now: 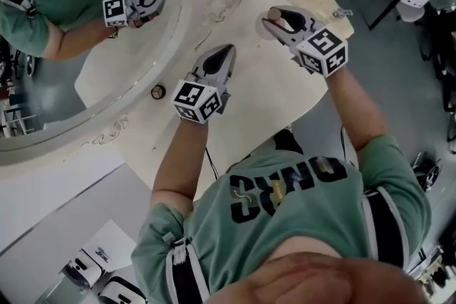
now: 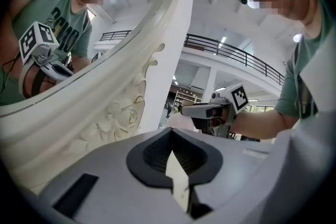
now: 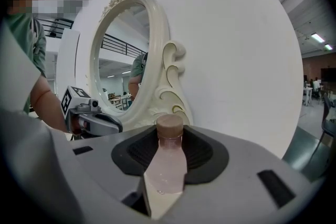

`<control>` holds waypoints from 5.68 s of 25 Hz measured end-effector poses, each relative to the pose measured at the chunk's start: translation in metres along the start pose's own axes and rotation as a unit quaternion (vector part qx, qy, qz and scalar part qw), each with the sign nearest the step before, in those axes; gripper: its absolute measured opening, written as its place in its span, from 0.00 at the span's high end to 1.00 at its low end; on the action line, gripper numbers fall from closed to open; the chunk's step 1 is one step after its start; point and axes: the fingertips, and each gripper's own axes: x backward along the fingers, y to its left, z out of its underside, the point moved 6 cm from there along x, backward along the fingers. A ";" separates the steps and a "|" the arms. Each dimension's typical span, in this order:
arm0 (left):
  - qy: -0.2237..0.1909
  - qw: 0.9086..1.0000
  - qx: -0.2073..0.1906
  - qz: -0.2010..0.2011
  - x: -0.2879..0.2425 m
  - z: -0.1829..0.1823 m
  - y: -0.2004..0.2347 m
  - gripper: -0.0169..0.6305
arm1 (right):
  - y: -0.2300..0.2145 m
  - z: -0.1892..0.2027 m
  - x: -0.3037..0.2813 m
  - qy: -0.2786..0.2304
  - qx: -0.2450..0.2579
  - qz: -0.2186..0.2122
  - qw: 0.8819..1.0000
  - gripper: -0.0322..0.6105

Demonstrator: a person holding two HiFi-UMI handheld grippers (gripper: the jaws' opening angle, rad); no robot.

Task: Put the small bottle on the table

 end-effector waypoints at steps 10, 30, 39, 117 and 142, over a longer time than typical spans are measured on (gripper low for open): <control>0.004 1.000 0.014 0.007 -0.024 0.028 0.022 0.96 | -0.021 0.024 -0.048 0.006 0.007 -0.002 1.000 0.74; 0.006 0.999 0.028 0.023 -0.039 0.040 0.029 0.96 | -0.028 0.043 -0.088 0.015 0.019 -0.012 1.000 0.74; 0.002 0.999 0.030 0.020 -0.039 0.038 0.032 0.96 | -0.024 0.043 -0.092 0.001 0.043 -0.018 0.999 0.74; -0.061 0.998 -0.013 0.002 0.171 -0.047 -0.164 0.96 | 0.147 -0.015 0.208 -0.033 -0.074 0.011 0.997 0.96; -0.045 0.999 -0.013 0.008 0.168 -0.043 -0.167 0.96 | 0.150 -0.012 0.207 -0.017 -0.050 0.000 0.999 0.96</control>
